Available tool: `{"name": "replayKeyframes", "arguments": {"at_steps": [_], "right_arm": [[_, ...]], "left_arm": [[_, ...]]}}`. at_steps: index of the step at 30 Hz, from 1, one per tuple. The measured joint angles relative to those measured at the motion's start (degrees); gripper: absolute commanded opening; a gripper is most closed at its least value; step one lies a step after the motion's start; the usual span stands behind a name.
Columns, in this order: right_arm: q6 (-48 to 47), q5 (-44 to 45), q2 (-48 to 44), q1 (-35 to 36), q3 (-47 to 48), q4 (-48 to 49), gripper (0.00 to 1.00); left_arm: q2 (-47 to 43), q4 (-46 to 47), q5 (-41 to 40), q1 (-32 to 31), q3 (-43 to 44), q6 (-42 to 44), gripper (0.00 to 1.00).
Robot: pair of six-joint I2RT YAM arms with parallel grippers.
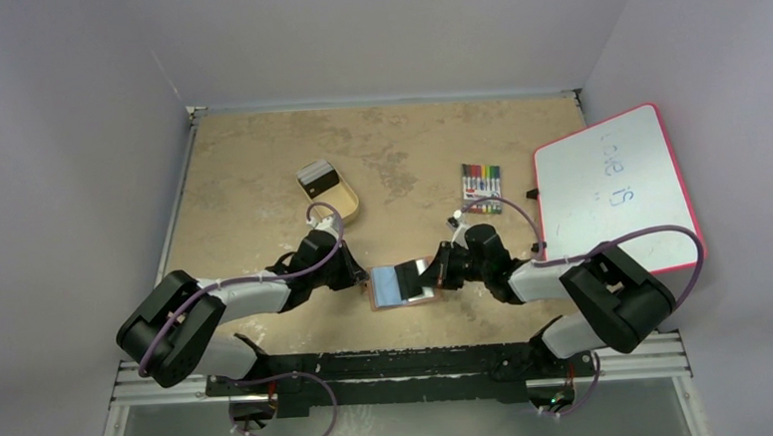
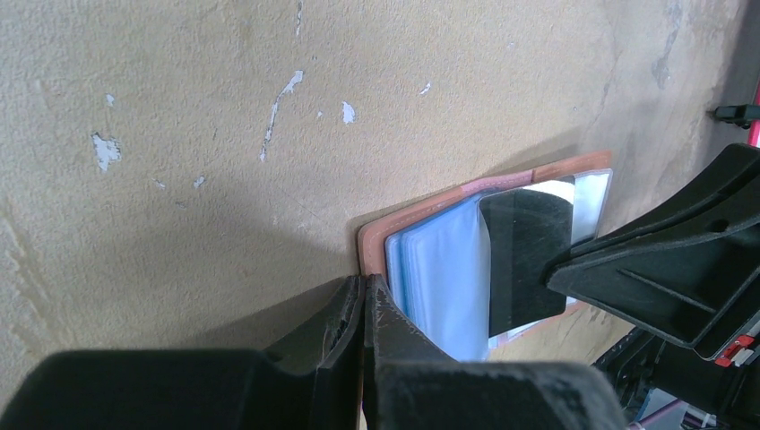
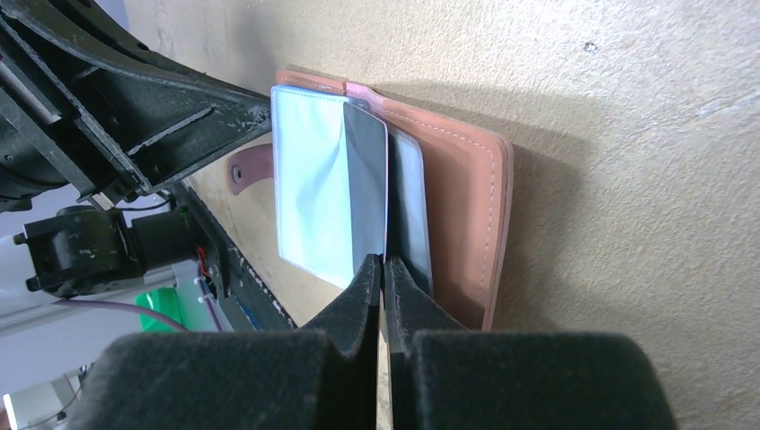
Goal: Put the credit cards into the card holder
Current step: Insert the credit card into the card holder.
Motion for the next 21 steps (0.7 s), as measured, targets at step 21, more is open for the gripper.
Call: {"name": "replayKeyframes", "arguments": {"at_steps": [21], "right_arm": [[0.55, 1.03, -1.46, 0.02, 0.07, -3.61, 0.00]], "left_arm": [[0.02, 0.13, -0.92, -0.42, -0.04, -1.03, 0.00]]}}
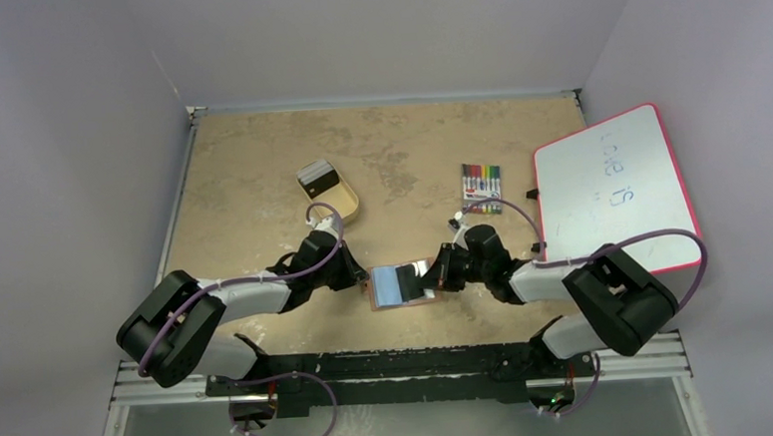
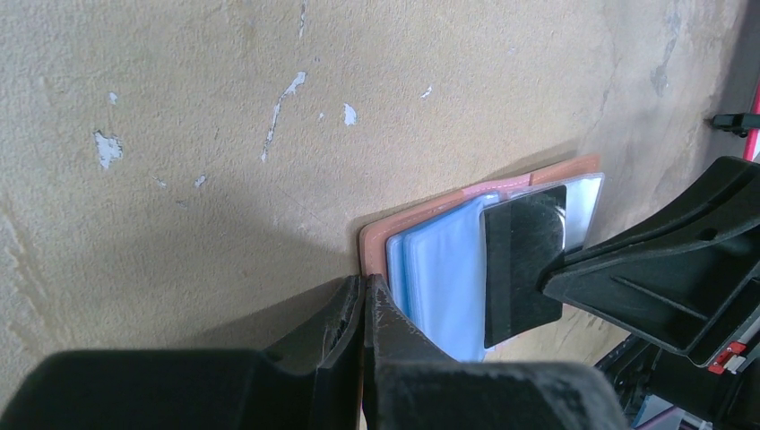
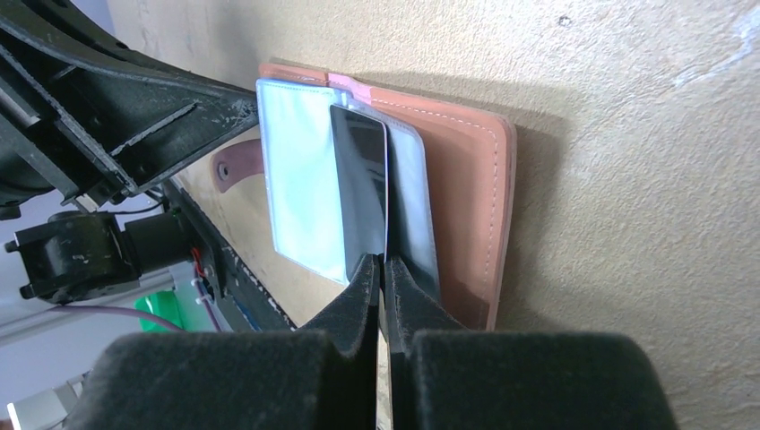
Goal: Put the credit cards into the card holder
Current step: Insert the credit card into the card holder.
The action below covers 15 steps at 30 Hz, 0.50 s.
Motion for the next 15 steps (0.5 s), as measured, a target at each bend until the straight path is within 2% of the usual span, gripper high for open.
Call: {"name": "replayKeyframes", "arguments": {"at_steps": [15], "right_arm": [[0.66, -2.62, 5.18, 0.22, 1.84, 3.39, 0.02]], "left_arm": [[0.02, 0.09, -0.59, -0.35, 0.00, -0.07, 0.00]]}}
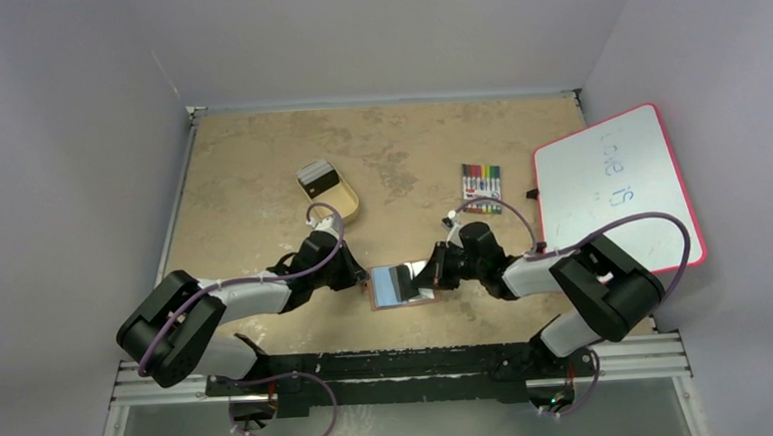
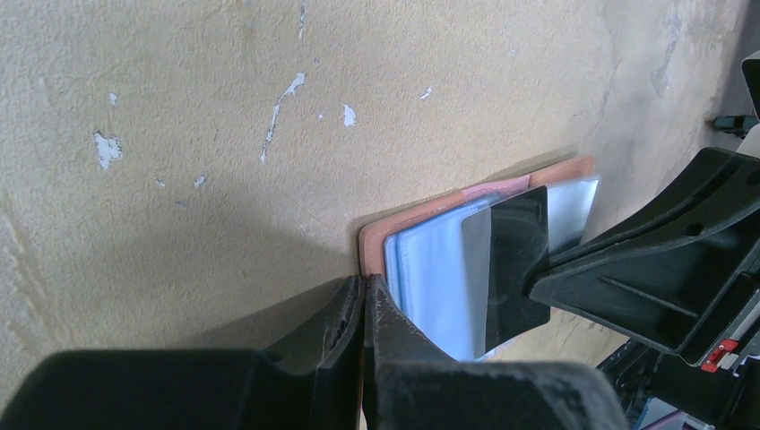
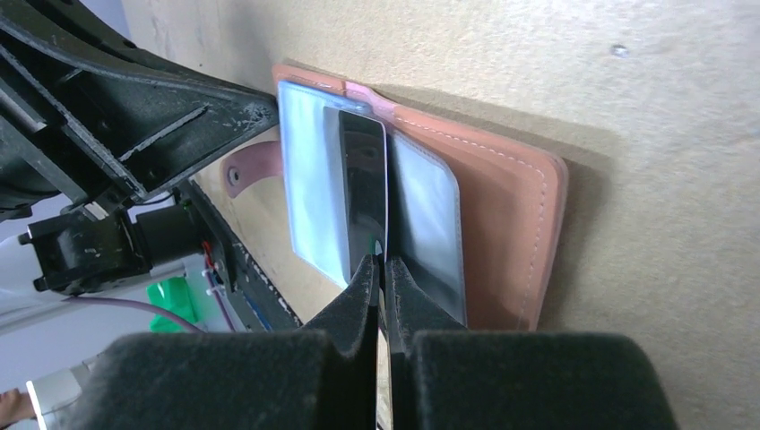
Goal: Put the credit cards into the card holder
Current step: Insert the credit card into the card holder.
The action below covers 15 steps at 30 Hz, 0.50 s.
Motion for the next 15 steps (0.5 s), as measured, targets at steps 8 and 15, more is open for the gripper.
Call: {"name": "replayKeyframes", "arguments": {"at_steps": [8, 15], "right_arm": [[-1.16, 1.55, 0.50, 1.84, 3.21, -4.90, 0.28], [-3.63, 6.10, -4.31, 2.05, 5.01, -13.49, 0.34]], "left_arm": [[-0.15, -0.09, -0.83, -0.24, 0.00, -0.85, 0.00], [-0.74, -0.96, -1.70, -0.35, 0.00, -1.01, 0.00]]}}
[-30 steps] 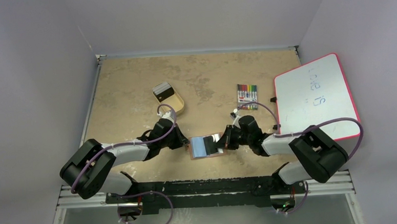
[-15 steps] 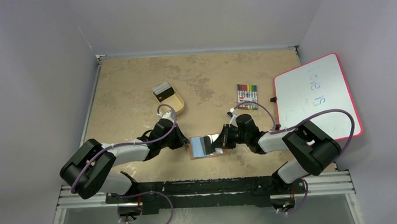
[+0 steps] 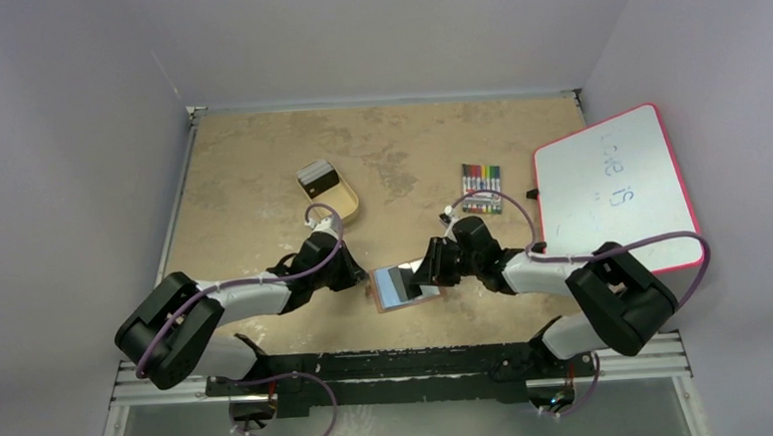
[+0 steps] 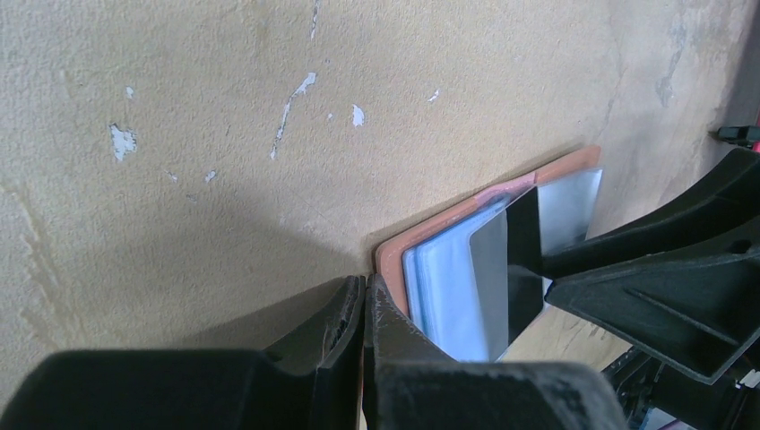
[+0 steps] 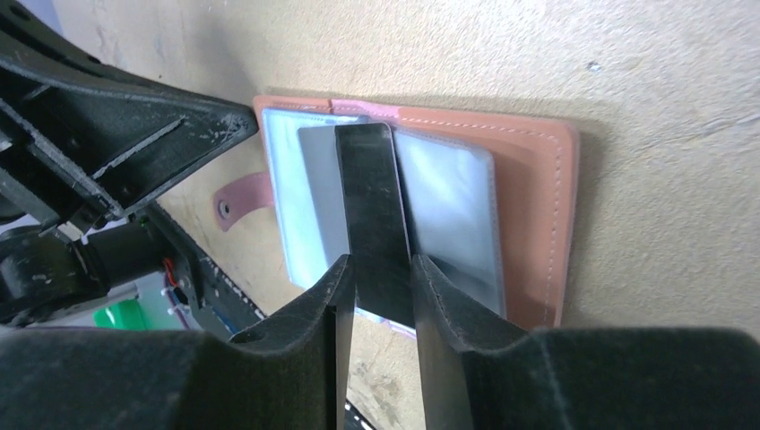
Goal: Put the credit cards into the card holder
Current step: Insert the credit card into the card holder.
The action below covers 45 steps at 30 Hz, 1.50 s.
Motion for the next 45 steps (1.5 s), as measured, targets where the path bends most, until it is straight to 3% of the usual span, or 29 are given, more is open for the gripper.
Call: {"name": "replayKeyframes", "arguments": {"at_steps": [4, 16, 33, 45], "right_arm": [[-0.59, 1.22, -0.37, 0.00, 0.90, -2.03, 0.39], [-0.68, 1.33, 1.66, 2.01, 2.60, -1.75, 0.38], [0.48, 1.18, 5.44, 4.83, 4.04, 1.62, 0.25], [-2.27, 1.68, 6.36, 4.87, 5.68, 1.68, 0.27]], "left_arm": [[0.00, 0.00, 0.00, 0.00, 0.00, -0.02, 0.00], [0.31, 0.50, 0.02, 0.00, 0.00, -0.02, 0.00], [1.70, 2.58, 0.00, 0.00, 0.13, -0.39, 0.00], [4.59, 0.90, -1.16, 0.00, 3.89, 1.40, 0.00]]}}
